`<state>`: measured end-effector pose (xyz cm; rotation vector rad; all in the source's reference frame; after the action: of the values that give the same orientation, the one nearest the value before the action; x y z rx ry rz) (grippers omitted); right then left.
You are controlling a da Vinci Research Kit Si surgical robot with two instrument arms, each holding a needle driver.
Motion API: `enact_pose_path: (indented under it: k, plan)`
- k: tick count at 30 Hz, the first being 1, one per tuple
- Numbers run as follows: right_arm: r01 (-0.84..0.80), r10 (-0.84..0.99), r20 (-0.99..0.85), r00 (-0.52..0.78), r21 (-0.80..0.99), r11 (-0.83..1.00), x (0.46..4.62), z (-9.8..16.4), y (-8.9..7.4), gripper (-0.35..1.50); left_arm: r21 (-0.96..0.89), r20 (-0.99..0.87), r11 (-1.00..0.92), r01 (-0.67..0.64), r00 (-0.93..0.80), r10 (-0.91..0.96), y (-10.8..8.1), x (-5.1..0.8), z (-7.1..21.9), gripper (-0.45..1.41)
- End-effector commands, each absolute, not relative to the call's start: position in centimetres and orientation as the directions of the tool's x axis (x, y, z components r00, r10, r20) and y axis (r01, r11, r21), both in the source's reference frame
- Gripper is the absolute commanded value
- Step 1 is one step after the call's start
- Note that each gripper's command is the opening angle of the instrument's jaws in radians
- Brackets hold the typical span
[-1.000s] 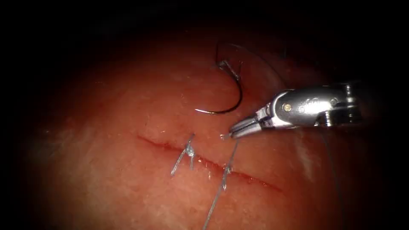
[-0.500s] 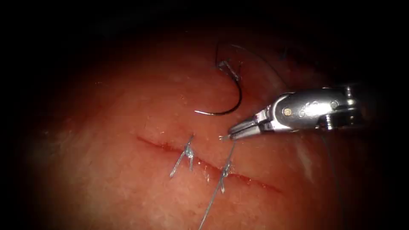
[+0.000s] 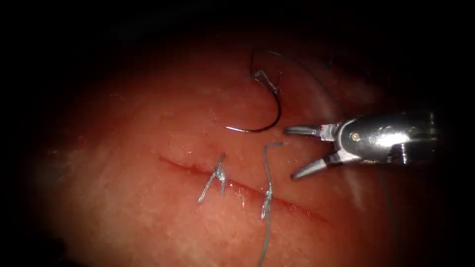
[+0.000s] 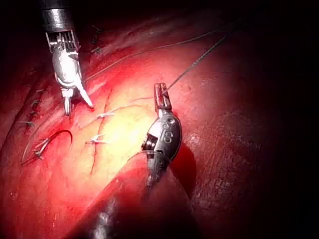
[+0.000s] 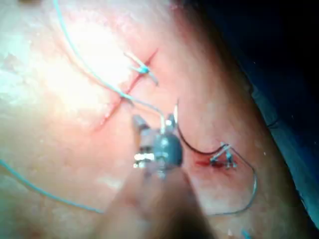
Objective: Wound Closure
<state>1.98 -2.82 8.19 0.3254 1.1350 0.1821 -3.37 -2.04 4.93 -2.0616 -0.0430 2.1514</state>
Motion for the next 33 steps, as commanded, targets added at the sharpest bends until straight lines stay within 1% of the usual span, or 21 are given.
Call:
enact_pose_path:
  k: [1,3,6,7,8,11,13,15,16,17,18,20,23,27,31,33]
  plan:
    - [-0.052,0.351,-0.849,0.396,0.360,0.931,1.81,8.1,-2.7,1.30,-0.125,-0.991,-0.987,-0.106,-0.042,0.130,-2.0,-3.38,5.0,-0.45]
    - [-0.124,0.384,-0.838,0.388,0.366,0.922,1.66,8.0,-2.6,1.31,-0.119,-0.991,-0.986,-0.118,-0.050,0.125,-1.8,-3.34,5.0,-0.45]
    - [-0.212,0.431,-0.832,0.350,0.378,0.901,1.53,7.8,-2.6,1.33,-0.097,-0.992,-0.986,-0.133,-0.065,0.106,-1.7,-3.29,5.0,-0.45]
    - [-0.255,0.453,-0.830,0.326,0.384,0.887,1.52,7.7,-2.7,1.28,-0.086,-0.992,-0.986,-0.143,-0.077,0.098,-1.6,-3.25,5.0,-0.45]
    - [-0.265,0.467,-0.829,0.308,0.397,0.879,1.53,7.7,-2.7,1.25,-0.078,-0.993,-0.986,-0.148,-0.081,0.091,-1.5,-3.24,5.0,-0.45]
    - [-0.310,0.478,-0.852,0.212,0.406,0.860,1.79,7.4,-3.0,1.11,-0.058,-0.992,-0.983,-0.173,-0.104,0.077,-1.2,-3.17,5.0,-0.45]
    - [-0.308,0.473,-0.857,0.203,0.403,0.862,1.96,7.4,-3.1,1.05,-0.052,-0.991,-0.982,-0.180,-0.109,0.073,-1.1,-3.17,5.0,-0.45]
    - [-0.308,0.467,-0.862,0.195,0.399,0.864,2.10,7.3,-3.2,1.03,-0.051,-0.991,-0.981,-0.189,-0.115,0.074,-1.0,-3.19,5.0,-0.45]
    - [-0.303,0.456,-0.870,0.190,0.390,0.870,2.25,7.3,-3.2,0.98,-0.048,-0.990,-0.980,-0.196,-0.118,0.072,-1.0,-3.24,5.1,-0.45]
    - [-0.302,0.450,-0.873,0.186,0.385,0.872,2.31,7.3,-3.2,0.94,-0.049,-0.991,-0.980,-0.195,-0.116,0.073,-0.9,-3.27,5.1,-0.45]
    - [-0.303,0.439,-0.879,0.184,0.374,0.877,2.43,7.3,-3.2,0.86,-0.050,-0.990,-0.981,-0.188,-0.118,0.073,-0.9,-3.34,5.1,-0.45]
    - [-0.300,0.435,-0.882,0.181,0.371,0.879,2.53,7.4,-3.2,0.79,-0.050,-0.990,-0.981,-0.186,-0.117,0.073,-0.8,-3.39,5.1,-0.45]
    - [-0.289,0.415,-0.890,0.188,0.354,0.890,2.76,7.6,-3.4,0.74,-0.050,-0.991,-0.981,-0.188,-0.115,0.073,-0.7,-3.43,5.2,-0.45]
    - [-0.268,0.393,-0.900,0.190,0.337,0.902,2.91,7.8,-3.5,0.68,-0.050,-0.990,-0.981,-0.188,-0.121,0.074,-0.7,-3.45,5.3,-0.45]
    - [-0.217,0.373,-0.912,0.171,0.335,0.917,3.01,7.9,-3.6,0.46,-0.051,-0.990,-0.981,-0.189,-0.122,0.074,-0.5,-3.47,5.4,-0.45]
    - [-0.176,0.367,-0.917,0.153,0.340,0.924,3.04,7.8,-3.7,0.39,-0.050,-0.990,-0.981,-0.188,-0.118,0.073,-0.4,-3.50,5.5,-0.45]
